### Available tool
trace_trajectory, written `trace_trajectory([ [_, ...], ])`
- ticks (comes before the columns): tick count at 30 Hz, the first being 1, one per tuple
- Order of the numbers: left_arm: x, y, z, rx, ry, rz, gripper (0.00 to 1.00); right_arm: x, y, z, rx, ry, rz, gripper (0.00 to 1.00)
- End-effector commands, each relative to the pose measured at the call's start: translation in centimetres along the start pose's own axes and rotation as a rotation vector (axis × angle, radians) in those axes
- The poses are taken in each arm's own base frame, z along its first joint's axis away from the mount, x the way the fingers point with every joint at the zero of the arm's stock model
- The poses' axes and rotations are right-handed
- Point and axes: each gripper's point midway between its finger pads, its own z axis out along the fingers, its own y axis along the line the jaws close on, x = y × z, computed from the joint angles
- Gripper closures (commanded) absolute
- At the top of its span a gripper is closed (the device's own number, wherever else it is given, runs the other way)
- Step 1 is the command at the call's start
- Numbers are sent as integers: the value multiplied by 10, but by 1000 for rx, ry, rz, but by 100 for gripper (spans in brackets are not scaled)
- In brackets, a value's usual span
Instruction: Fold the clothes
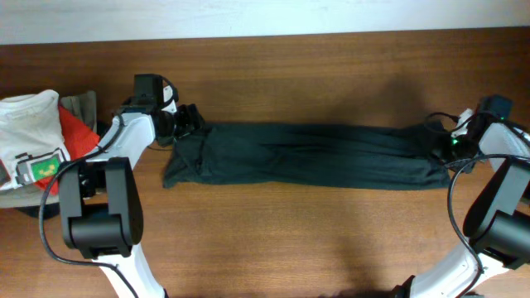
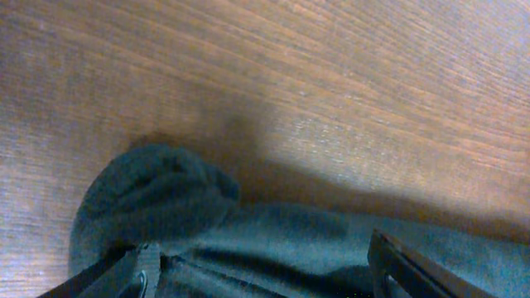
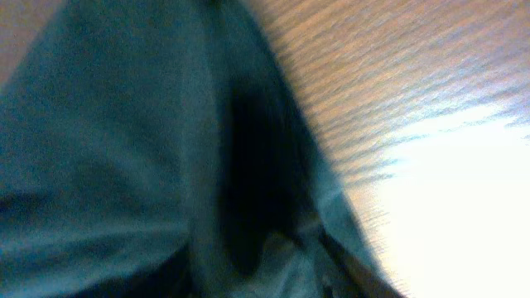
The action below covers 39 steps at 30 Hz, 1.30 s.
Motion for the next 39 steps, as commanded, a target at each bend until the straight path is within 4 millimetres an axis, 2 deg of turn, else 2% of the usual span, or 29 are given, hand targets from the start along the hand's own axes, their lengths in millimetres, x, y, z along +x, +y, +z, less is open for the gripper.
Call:
trace_trajectory([
  [1,-23,-8,-29,66,-20,5,20,-35,-32,-28,113,-61,-18,42],
  [2,-34,-17,-52,74,-56,45,20,-40,-29,-36,102,-64,-57,41],
  [3,-38,-23,-65,80,-82,65,20,-40,-26,-37,94,-60,-61,35],
  [4,-39,-26,-77,77,-97,69,17,-32,-24,-33,80,-32,-91,35],
  [5,-31,-25,-81,69,-69,60,14,-24,-23,-28,78,-8,-106,35],
  [9,1,-3,-77,-26,53,14,13,-1,-4,-8,29,39,-189,32],
  [13,10,3,-78,-59,88,2,13,22,3,15,27,78,-216,32],
  [15,11,3,-78,-60,91,1,13,31,1,21,27,90,-214,48],
  [16,12,4,-78,-60,94,0,13,32,1,21,27,93,-213,62],
  [17,13,4,-78,-61,98,-1,13,32,1,21,27,93,-213,86],
  [18,14,4,-79,-62,101,-2,13,32,0,21,27,93,-212,96],
  [20,15,5,-79,-65,108,-4,13,26,-2,16,46,87,-207,96],
  [21,17,5,-79,-66,113,-6,13,19,-10,7,110,89,-185,96],
  [22,17,5,-79,-66,115,-6,13,12,-21,-12,189,110,-177,96],
  [23,17,5,-79,-66,114,-6,13,7,-19,-26,194,120,-176,96],
  [25,17,5,-79,-66,114,-6,13,1,9,-53,125,143,-154,96],
  [27,17,5,-79,-66,114,-6,13,13,36,-61,105,196,-216,96],
  [30,17,5,-79,-66,114,-6,13,43,88,-58,98,267,-322,96],
  [31,17,5,-79,-66,114,-6,13,57,119,-55,92,277,-379,96],
  [32,17,5,-79,-66,114,-6,13,68,143,-53,63,281,-422,96],
  [36,17,5,-79,-65,114,10,13,103,205,-48,24,279,-529,96],
  [39,17,5,-79,-66,116,17,13,116,235,-42,7,248,-545,96],
])
